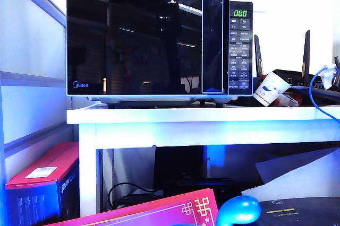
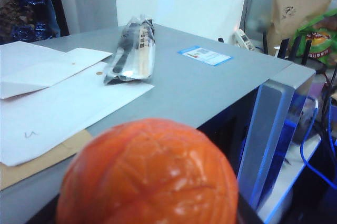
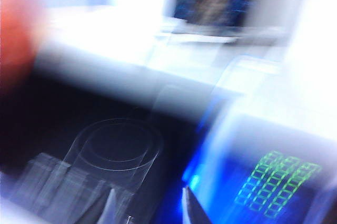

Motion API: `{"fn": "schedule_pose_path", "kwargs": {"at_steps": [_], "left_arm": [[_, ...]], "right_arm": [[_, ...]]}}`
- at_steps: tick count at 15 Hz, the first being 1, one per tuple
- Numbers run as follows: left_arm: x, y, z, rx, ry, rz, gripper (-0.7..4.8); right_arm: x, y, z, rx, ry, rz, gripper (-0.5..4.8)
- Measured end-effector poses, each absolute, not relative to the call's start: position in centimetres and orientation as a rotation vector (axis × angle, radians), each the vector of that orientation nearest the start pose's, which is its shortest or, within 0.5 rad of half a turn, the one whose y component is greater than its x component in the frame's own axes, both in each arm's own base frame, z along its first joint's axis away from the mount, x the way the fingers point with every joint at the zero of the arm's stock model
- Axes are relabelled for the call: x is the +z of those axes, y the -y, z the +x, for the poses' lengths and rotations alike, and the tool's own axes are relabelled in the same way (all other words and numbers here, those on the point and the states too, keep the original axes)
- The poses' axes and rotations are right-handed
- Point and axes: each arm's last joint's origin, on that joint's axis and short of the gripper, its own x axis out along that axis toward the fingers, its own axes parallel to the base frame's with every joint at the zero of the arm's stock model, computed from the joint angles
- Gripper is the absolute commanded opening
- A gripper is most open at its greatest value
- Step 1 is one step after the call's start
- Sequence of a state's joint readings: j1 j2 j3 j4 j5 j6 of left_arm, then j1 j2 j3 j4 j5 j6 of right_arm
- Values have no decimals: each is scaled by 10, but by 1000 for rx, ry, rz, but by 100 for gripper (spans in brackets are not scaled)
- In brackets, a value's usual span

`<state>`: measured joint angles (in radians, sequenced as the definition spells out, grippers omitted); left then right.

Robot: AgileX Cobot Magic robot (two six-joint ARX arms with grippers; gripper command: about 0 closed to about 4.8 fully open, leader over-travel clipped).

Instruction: Open the microwave door, place the orange inside the microwave, then close the microwave door.

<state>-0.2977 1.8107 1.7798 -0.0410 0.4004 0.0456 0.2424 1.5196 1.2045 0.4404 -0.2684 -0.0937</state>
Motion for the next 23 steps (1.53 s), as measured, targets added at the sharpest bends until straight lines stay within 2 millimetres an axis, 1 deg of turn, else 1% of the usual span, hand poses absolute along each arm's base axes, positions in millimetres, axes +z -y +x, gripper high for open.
{"fn": "schedule_pose_path", "kwargs": {"at_steps": [1,2,3,5,8,11,12,14,16,18,19,23], "left_arm": [[405,135,401,-701,-68,44,175],[404,135,401,-705,-74,53,175],[405,135,400,-705,-77,52,175],[405,135,400,-705,-77,52,175],[405,135,399,-721,-77,52,175],[405,135,399,-723,-76,51,174],[405,135,399,-723,-76,51,175],[405,135,399,-724,-76,51,175],[405,135,399,-724,-76,51,175],[405,135,399,-725,-76,51,175],[405,135,399,-726,-75,51,175],[407,135,399,-726,-70,44,175]], "right_arm": [[375,-90,337,459,233,-87,175],[398,-87,327,420,370,-79,175],[397,-88,328,375,384,-71,175],[385,-87,335,315,311,-81,175],[383,-84,337,182,287,-72,173],[373,-80,346,22,240,-59,166],[369,-81,349,15,235,-59,165],[358,-84,358,26,206,-66,166],[339,-88,369,61,153,-72,165],[335,-91,372,137,145,-80,165],[334,-94,372,234,151,-85,165],[335,-100,370,440,166,-98,165]]}}
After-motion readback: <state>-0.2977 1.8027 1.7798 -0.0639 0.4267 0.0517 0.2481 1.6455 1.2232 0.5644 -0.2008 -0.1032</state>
